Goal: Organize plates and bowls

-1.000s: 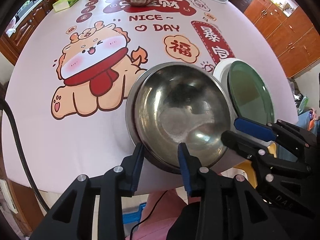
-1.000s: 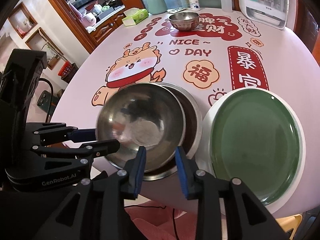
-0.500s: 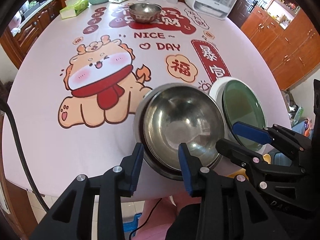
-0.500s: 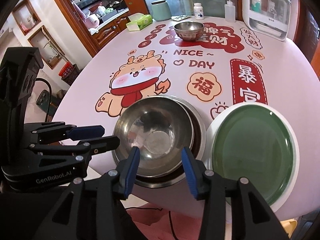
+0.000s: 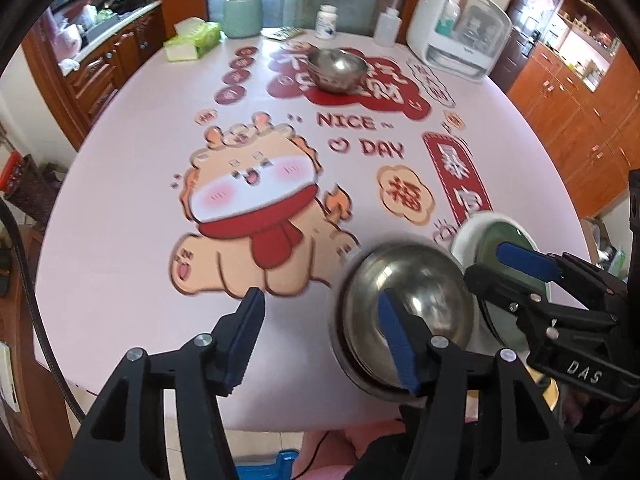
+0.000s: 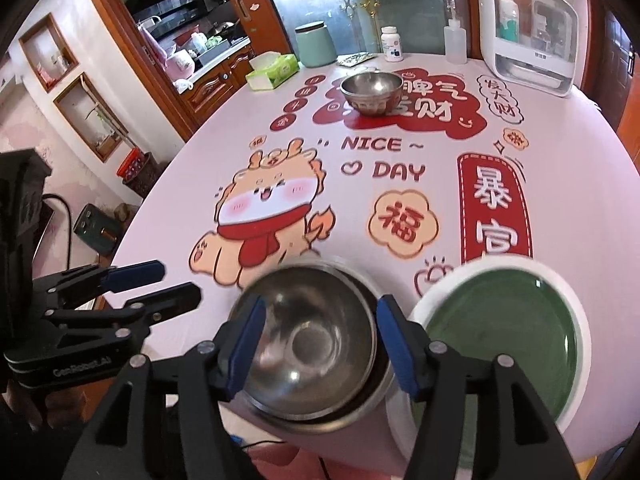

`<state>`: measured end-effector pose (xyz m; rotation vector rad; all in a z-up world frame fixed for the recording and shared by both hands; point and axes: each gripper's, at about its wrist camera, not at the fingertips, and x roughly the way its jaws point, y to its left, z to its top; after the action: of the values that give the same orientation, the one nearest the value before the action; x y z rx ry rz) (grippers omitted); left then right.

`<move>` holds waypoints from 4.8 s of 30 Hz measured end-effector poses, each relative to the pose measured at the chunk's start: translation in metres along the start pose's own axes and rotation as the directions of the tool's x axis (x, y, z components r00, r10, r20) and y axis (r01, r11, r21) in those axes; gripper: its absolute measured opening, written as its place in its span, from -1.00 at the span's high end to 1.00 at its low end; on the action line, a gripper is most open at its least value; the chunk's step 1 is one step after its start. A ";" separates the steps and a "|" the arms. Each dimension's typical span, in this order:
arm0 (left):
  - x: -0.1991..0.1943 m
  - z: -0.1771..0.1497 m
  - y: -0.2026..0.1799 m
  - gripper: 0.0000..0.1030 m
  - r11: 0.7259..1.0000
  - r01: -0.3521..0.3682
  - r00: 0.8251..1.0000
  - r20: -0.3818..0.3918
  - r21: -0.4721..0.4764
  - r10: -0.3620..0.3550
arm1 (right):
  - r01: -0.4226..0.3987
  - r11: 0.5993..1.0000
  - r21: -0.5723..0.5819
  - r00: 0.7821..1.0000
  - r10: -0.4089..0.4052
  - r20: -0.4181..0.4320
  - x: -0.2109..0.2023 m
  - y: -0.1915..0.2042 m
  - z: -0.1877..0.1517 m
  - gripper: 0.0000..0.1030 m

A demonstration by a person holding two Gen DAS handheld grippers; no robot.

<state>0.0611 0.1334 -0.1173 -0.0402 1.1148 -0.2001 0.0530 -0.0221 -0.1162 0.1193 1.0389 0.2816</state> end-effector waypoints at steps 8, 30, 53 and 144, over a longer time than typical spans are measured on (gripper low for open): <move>0.000 0.044 0.017 -0.42 0.999 -0.044 0.998 0.040 -0.031 0.045 | -0.001 0.999 0.044 0.999 -0.001 0.046 0.006 -0.015 0.050 -0.15; 0.040 0.213 0.021 -0.57 0.991 -0.126 0.983 0.139 0.042 0.119 | 0.029 0.987 0.161 0.992 -0.048 0.116 0.057 -0.071 0.187 -0.29; 0.150 0.305 0.018 -0.56 0.999 -0.028 0.992 0.124 0.021 0.025 | 0.045 0.968 0.246 0.994 -0.067 0.082 0.153 -0.113 0.248 -0.29; 0.058 0.100 0.005 0.70 0.997 0.071 0.997 0.030 0.040 -0.072 | -0.078 0.976 0.205 0.997 0.071 0.044 0.048 -0.042 0.082 0.84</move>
<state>0.1758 0.1207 -0.1250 -0.0483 1.0792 -0.2841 0.1535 -0.0459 -0.1244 0.3507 1.0271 0.2375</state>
